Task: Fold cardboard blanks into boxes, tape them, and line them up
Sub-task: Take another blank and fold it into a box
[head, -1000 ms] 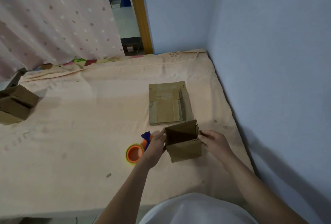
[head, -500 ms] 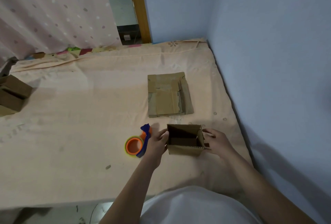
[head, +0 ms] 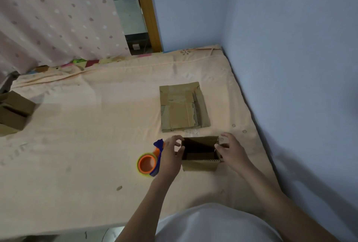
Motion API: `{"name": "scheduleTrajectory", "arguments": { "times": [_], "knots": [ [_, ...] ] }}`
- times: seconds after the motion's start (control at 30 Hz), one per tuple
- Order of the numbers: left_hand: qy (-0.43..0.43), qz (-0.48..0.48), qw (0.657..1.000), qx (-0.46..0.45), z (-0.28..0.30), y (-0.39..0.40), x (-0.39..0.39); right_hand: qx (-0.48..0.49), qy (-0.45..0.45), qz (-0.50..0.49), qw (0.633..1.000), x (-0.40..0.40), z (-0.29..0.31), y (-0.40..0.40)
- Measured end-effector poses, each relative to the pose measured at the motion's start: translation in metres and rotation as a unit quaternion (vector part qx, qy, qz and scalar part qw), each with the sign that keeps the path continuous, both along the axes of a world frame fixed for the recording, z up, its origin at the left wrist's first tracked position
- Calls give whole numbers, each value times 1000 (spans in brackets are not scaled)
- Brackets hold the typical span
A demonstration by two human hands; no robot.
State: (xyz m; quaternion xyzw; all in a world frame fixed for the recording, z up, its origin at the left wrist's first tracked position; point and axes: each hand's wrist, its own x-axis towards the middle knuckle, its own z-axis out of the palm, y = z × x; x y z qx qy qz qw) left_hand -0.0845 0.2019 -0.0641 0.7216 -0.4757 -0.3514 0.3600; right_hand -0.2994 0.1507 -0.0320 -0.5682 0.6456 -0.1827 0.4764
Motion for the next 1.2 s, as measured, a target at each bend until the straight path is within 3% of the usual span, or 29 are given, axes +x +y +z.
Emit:
{"name": "scheduleTrajectory", "arguments": {
  "times": [0.13,0.5,0.67,0.83,1.07,1.2],
  "knots": [
    [-83,-31,996,-2,-2,-1,-3,-69,42,104,991,7,1,5],
    [39,-5,999,30,-9,-3,5,-28,156,195,968,10,-2,-5],
    [46,-7,998,39,-6,-4,4,-34,187,221,957,10,-2,-8],
    [54,50,996,51,-1,-10,-8,-125,238,216,939,13,-4,-8],
    [68,76,991,89,-6,-12,-7,-62,82,58,993,-7,-11,-19],
    [84,82,988,105,-9,-10,-6,6,36,12,999,-13,-22,-20]
  ]
}}
